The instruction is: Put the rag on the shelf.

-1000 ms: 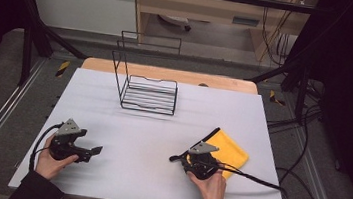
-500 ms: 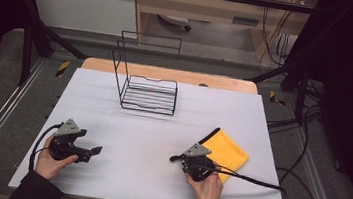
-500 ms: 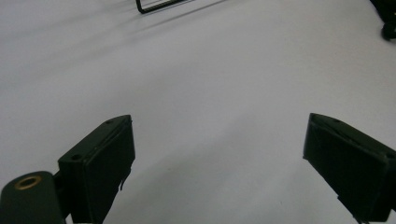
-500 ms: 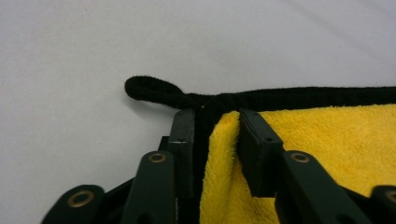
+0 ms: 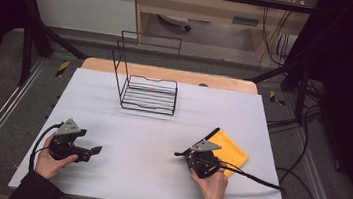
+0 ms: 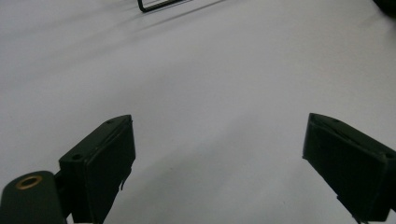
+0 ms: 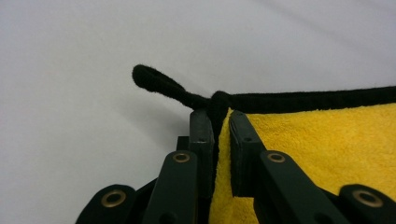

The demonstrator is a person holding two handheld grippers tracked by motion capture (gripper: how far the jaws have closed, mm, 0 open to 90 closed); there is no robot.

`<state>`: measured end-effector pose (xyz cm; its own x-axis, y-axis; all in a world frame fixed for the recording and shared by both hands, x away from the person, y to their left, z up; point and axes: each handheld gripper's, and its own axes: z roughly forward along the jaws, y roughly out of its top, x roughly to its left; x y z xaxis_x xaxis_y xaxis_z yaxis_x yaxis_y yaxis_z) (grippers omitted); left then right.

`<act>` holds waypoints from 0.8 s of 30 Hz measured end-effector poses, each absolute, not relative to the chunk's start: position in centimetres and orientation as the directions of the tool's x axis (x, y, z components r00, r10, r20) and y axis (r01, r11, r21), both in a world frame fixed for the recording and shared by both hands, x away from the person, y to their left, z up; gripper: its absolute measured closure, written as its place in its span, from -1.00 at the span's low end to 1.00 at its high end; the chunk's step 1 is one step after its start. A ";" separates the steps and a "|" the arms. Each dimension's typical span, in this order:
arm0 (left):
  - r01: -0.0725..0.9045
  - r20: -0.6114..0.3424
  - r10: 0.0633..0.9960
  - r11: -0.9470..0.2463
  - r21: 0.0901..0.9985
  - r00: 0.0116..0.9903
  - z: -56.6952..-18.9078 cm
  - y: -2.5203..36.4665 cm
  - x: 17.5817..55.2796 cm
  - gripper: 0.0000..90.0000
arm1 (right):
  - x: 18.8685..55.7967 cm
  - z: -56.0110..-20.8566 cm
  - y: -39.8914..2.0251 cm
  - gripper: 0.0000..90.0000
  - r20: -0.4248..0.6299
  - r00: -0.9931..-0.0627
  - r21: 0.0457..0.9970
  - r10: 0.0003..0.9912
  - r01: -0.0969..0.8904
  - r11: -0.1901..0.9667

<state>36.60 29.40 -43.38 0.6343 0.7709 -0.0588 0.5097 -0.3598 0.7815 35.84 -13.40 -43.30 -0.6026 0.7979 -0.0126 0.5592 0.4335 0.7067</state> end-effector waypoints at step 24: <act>0.505 -0.063 0.764 -0.360 0.784 0.643 -42.7 28.4 36.3 -0.79 | 33.9 -43.1 -7.6 0.54 0.162 -0.814 0.719 0.558 0.485 0.499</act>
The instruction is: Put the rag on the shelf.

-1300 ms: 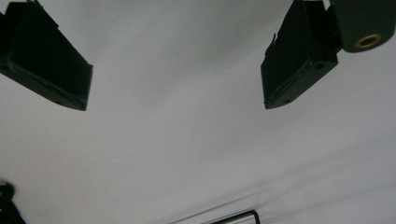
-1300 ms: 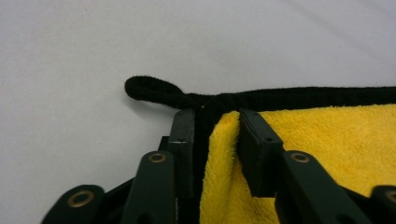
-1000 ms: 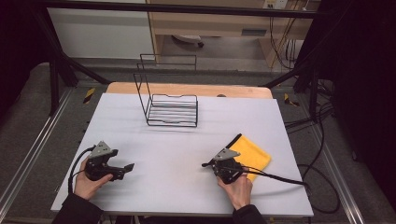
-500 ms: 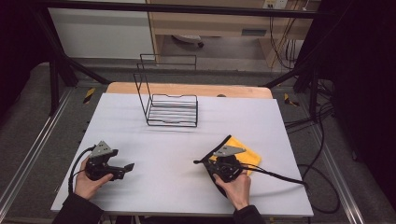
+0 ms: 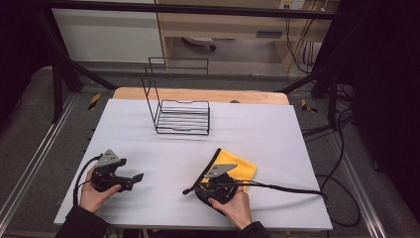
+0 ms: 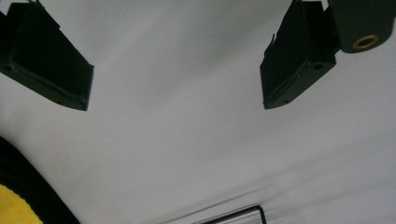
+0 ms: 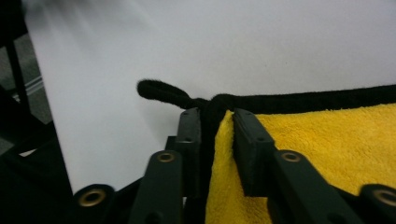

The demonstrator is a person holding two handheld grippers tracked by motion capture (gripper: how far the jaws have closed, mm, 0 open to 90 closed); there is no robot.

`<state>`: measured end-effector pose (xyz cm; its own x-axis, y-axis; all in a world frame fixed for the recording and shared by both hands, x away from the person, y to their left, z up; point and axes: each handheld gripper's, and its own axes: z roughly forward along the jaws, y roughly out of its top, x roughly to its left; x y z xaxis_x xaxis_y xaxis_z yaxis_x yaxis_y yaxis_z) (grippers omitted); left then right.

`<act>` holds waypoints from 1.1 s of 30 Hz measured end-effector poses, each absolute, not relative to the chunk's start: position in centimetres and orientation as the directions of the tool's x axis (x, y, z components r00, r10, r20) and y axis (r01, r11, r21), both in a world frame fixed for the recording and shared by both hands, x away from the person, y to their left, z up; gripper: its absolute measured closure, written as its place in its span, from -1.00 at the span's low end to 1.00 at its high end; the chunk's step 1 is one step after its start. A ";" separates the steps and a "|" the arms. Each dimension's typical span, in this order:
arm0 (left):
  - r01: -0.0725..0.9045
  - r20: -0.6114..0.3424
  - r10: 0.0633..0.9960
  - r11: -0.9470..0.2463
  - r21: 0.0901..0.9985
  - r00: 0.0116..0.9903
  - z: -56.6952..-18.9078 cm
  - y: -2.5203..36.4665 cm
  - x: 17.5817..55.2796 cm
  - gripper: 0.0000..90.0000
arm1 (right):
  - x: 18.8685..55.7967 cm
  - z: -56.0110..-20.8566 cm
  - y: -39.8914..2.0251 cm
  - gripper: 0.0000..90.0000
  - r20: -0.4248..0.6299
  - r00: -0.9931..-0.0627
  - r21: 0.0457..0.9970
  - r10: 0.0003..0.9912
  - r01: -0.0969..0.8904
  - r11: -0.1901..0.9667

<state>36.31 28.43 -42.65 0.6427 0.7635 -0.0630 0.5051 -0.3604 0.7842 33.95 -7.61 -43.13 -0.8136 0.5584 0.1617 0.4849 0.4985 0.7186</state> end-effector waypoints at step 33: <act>0.553 -0.182 0.594 -0.535 0.639 0.784 -44.3 10.1 37.6 0.03 | 38.7 -44.9 -23.1 0.19 0.121 -0.462 0.734 0.878 0.638 0.235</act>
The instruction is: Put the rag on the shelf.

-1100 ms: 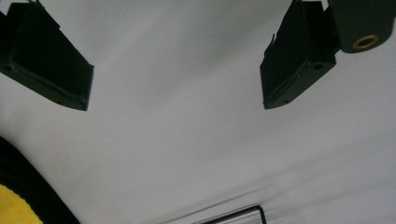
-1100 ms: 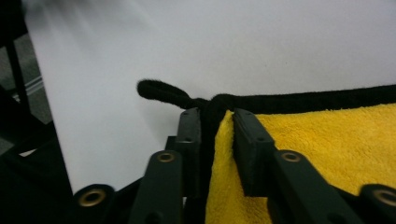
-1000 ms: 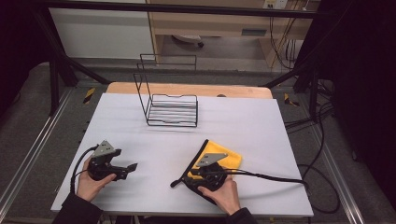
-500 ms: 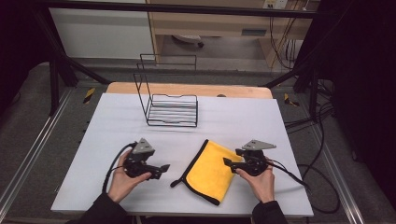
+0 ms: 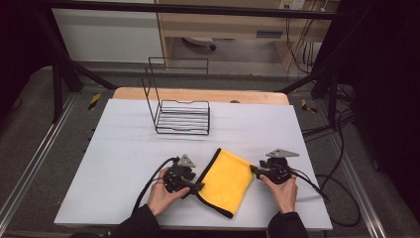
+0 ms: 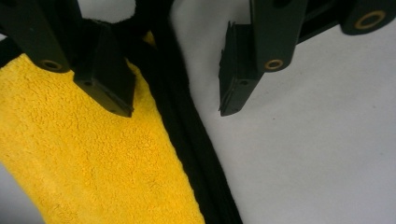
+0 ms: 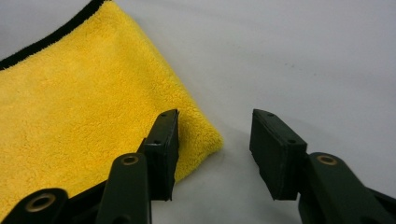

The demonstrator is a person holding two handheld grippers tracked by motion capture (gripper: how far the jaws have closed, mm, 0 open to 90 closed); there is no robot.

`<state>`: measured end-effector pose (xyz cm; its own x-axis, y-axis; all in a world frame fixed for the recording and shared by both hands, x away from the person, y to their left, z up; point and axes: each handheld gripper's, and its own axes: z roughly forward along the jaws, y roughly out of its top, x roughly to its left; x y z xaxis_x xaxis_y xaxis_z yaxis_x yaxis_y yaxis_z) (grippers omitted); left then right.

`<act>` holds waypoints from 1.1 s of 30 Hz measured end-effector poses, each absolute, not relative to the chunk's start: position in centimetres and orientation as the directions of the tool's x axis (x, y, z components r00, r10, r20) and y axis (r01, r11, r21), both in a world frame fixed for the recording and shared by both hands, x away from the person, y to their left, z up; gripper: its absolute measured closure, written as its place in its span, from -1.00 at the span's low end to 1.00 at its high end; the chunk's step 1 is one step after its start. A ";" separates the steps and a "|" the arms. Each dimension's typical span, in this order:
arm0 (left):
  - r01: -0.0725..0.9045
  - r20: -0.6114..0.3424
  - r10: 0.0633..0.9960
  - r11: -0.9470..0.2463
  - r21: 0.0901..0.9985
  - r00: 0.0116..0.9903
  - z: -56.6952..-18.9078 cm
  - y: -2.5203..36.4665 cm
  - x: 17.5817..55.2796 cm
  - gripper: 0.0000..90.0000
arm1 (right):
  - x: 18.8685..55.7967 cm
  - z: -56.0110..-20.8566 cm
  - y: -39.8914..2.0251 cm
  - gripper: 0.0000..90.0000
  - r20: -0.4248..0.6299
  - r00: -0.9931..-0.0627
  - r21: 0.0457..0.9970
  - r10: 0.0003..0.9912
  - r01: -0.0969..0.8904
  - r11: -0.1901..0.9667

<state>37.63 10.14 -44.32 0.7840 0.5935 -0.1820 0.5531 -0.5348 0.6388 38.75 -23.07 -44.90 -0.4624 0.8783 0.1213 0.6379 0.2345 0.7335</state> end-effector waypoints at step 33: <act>0.561 -0.159 0.645 -0.484 0.672 0.747 -43.2 9.4 35.6 0.41 | 42.4 -43.9 -21.1 0.56 0.143 -0.532 0.784 0.835 0.575 0.232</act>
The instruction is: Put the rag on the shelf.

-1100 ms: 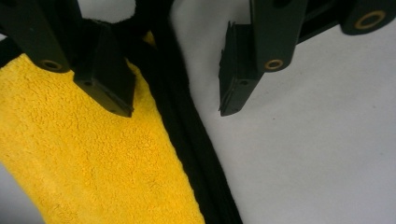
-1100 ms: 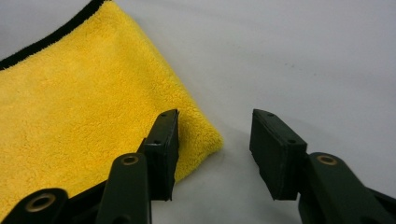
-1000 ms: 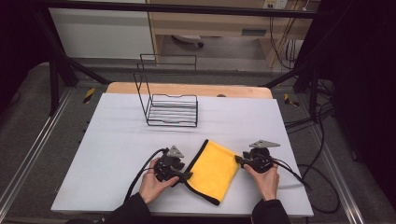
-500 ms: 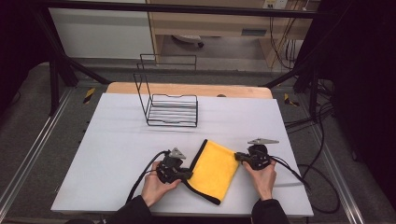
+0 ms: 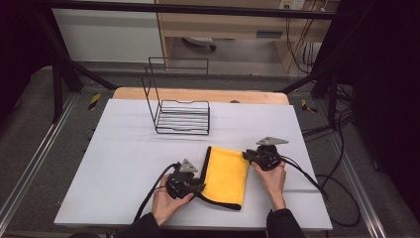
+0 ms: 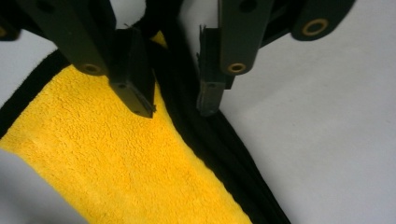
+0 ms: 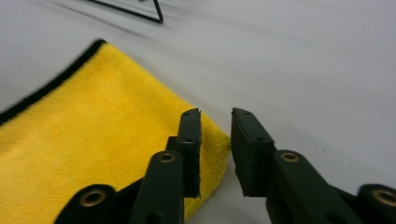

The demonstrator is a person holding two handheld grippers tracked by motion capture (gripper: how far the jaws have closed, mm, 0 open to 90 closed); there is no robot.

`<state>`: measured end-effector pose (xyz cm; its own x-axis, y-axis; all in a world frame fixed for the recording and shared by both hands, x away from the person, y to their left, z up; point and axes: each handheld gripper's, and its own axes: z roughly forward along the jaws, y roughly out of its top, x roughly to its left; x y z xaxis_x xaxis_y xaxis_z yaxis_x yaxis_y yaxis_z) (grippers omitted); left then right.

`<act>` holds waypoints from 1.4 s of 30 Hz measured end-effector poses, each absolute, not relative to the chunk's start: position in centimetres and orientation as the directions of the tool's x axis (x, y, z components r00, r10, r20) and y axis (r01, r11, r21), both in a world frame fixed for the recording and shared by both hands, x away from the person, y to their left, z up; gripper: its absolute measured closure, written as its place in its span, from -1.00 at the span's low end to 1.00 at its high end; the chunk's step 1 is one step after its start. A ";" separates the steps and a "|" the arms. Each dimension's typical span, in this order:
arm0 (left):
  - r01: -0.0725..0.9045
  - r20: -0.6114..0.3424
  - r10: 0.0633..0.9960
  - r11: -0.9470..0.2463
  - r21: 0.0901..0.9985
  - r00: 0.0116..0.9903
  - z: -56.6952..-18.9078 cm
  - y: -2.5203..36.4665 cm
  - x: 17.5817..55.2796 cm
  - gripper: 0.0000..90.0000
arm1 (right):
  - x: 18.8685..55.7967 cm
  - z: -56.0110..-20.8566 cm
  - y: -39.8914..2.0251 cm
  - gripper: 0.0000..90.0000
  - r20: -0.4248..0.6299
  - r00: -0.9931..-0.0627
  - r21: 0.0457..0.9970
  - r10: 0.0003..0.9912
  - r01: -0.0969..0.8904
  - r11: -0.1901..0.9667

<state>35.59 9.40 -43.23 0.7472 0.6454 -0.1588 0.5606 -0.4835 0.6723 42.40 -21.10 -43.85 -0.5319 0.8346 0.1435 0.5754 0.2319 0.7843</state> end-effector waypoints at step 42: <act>0.616 -0.158 0.710 -0.451 0.646 0.686 -43.8 5.9 47.7 0.00 | 37.2 -44.0 -25.0 -0.88 0.198 -0.574 0.810 0.795 0.552 0.197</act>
<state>47.66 5.90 -43.80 0.6860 0.7101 -0.1585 0.6159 -0.4507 0.6462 37.23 -24.98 -43.95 -0.5736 0.7948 0.1982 0.5525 0.1967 0.8100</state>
